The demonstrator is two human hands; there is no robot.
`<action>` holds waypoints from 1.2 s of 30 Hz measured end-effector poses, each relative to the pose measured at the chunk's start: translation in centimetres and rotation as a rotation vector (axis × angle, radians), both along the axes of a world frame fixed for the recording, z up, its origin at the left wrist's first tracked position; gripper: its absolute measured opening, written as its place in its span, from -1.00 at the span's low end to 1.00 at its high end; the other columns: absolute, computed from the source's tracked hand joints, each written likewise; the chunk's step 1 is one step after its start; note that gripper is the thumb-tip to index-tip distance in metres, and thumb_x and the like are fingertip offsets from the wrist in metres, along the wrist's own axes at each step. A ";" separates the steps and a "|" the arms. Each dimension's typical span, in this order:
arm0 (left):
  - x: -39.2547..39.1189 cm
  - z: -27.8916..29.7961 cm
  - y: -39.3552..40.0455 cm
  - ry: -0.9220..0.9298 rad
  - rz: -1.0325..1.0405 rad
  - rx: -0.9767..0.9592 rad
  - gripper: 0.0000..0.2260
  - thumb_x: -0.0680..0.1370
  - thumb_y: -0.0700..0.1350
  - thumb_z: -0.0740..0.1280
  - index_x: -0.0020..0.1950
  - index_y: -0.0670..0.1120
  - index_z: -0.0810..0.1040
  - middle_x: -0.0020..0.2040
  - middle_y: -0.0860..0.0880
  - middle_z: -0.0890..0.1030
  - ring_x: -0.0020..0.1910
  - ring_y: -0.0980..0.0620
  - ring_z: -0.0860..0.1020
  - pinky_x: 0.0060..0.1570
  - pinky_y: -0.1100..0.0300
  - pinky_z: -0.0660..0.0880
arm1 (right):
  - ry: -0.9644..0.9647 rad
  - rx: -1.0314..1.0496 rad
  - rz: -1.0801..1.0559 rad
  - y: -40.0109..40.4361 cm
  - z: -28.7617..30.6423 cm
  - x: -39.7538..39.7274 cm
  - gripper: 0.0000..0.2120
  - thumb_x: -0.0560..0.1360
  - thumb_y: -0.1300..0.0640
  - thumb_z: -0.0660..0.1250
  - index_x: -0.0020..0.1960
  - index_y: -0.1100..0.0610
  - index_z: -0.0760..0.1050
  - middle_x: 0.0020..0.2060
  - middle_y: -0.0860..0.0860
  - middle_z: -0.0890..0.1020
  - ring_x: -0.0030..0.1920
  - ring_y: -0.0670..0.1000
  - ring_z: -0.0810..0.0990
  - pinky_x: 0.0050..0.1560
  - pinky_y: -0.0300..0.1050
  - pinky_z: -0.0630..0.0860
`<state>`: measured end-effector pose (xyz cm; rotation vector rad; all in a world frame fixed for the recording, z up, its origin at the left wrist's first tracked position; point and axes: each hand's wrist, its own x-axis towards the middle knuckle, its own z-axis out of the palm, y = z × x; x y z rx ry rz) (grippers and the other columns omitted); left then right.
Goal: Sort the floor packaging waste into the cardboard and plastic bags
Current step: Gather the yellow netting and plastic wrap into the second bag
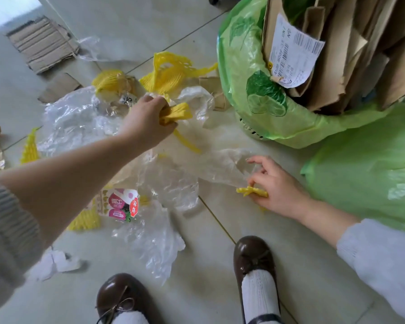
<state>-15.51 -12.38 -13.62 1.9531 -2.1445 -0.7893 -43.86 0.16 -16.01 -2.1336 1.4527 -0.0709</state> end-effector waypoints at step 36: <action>-2.0 16.6 6.6 0.163 -0.046 -0.102 -0.77 0.39 -0.15 0.45 -0.10 -0.05 0.42 -0.21 -0.06 0.46 -0.24 -0.08 0.39 -0.27 0.16 0.31 | -0.548 0.023 -0.798 1.1 12.0 4.0 -0.93 0.40 0.26 0.38 -0.15 0.26 0.55 -0.33 0.09 0.56 -0.31 -0.08 0.43 -0.28 -0.15 0.33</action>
